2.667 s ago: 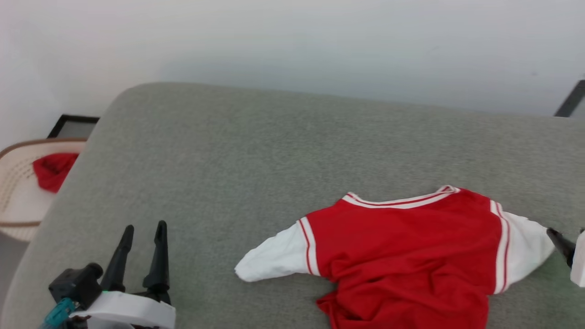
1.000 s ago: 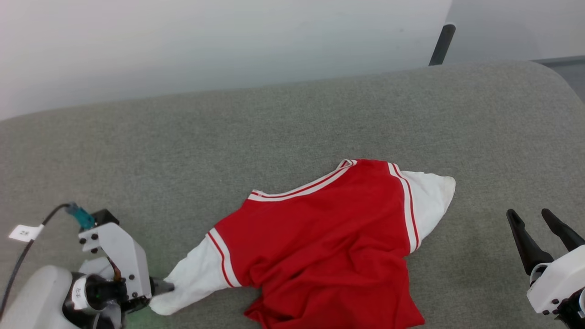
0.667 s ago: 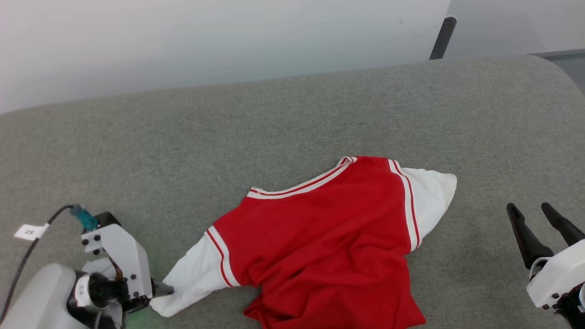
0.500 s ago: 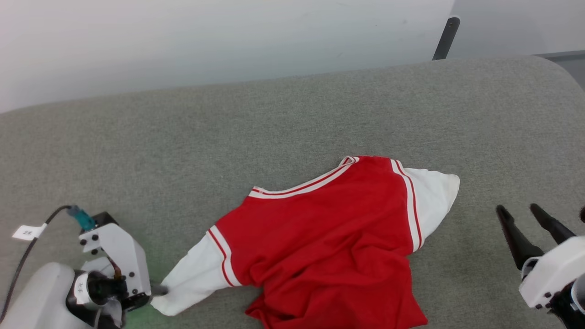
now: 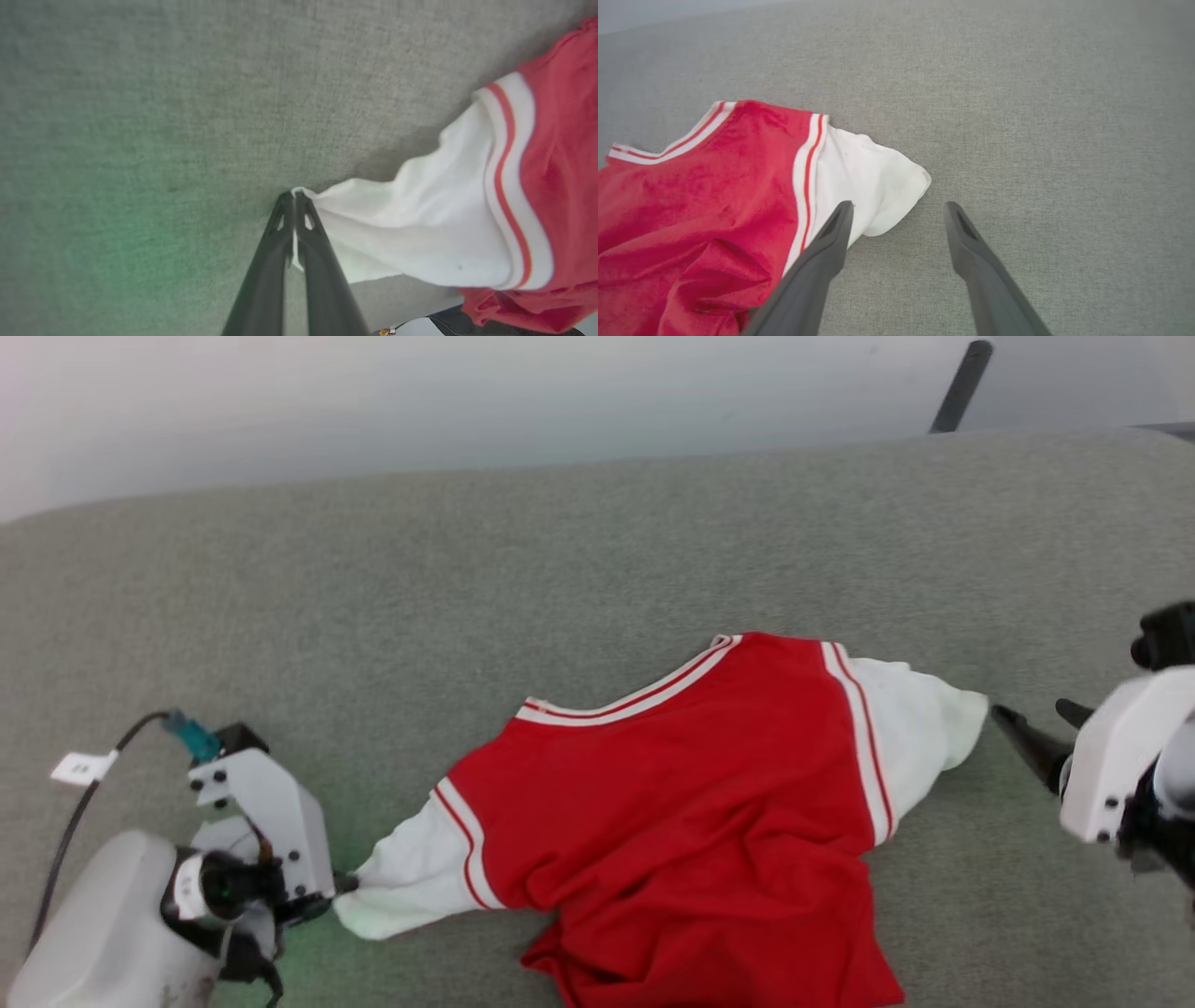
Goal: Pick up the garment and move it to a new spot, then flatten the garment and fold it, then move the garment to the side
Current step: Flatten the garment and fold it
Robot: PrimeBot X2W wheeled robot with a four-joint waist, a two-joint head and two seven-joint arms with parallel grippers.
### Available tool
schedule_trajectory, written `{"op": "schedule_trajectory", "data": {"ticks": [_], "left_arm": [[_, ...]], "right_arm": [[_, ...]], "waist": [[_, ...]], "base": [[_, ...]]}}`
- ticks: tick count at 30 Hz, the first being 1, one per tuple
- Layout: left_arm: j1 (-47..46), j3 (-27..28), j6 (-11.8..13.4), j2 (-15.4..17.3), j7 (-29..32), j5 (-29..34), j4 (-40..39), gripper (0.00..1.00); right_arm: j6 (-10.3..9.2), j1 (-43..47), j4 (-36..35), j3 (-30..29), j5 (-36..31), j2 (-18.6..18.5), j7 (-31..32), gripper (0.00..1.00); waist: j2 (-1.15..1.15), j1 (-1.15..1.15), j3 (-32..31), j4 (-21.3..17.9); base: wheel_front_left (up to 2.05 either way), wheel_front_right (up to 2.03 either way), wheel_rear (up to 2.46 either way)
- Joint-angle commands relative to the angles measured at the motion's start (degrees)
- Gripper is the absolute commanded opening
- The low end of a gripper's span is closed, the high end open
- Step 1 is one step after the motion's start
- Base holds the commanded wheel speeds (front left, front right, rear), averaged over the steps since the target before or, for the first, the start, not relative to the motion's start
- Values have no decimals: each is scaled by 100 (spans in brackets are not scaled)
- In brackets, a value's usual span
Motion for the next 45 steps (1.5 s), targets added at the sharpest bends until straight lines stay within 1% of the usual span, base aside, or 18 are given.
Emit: {"op": "schedule_trajectory", "data": {"ticks": [1,5,9,15,18,19,20,21,26,31,37,42,45], "left_arm": [[-45,-89,-50,-192,-115,40,98,0],[-245,-181,-159,-311,-183,88,215,0],[-424,-257,-248,-424,-246,123,319,0],[-655,-325,-375,-551,-343,137,500,0],[-748,-342,-428,-592,-388,148,603,0],[-772,-347,-434,-599,-397,147,638,0],[-798,-354,-458,-606,-412,152,676,0],[-821,-362,-472,-615,-423,155,712,0],[-960,-372,-514,-624,-467,179,917,0],[-1186,-377,-573,-605,-453,203,980,0],[-1790,-361,-654,-464,-353,285,898,0],[-2423,-366,-699,-454,-399,412,900,0],[-2832,-412,-804,-483,-533,517,947,0]], "right_arm": [[-5,-183,187,62,49,-76,75,100],[-4,-725,972,234,195,-275,359,100],[-4,-1124,1614,334,276,-424,501,100],[-5,-1540,2464,449,337,-456,468,100],[-4,-1670,2881,496,397,-362,452,100],[-4,-1683,3042,506,414,-327,511,85],[-4,-1710,3198,531,422,-292,566,32],[-4,-1741,3334,536,427,-268,614,0],[0,-1960,3740,635,474,-188,758,0],[0,-2202,3792,658,549,-193,664,0],[-1,-2560,3469,786,714,-291,457,0],[-1,-2804,3037,1132,724,-395,223,0],[-1,-3038,2810,1337,756,-427,-49,0]], "waist": [[0,0,154,156],[0,0,308,348],[0,0,477,521],[0,0,724,717],[0,0,816,774],[0,0,840,787],[0,0,857,797],[0,0,869,805],[0,0,808,797],[0,0,623,754],[0,0,169,694],[0,0,-259,649],[0,0,-492,622]], "base": [[0,0,0],[0,0,0],[0,0,0],[0,0,0],[0,0,0],[0,0,0],[0,0,0],[0,0,0],[0,0,0],[0,0,0],[0,0,0],[0,0,0],[0,0,0]]}}
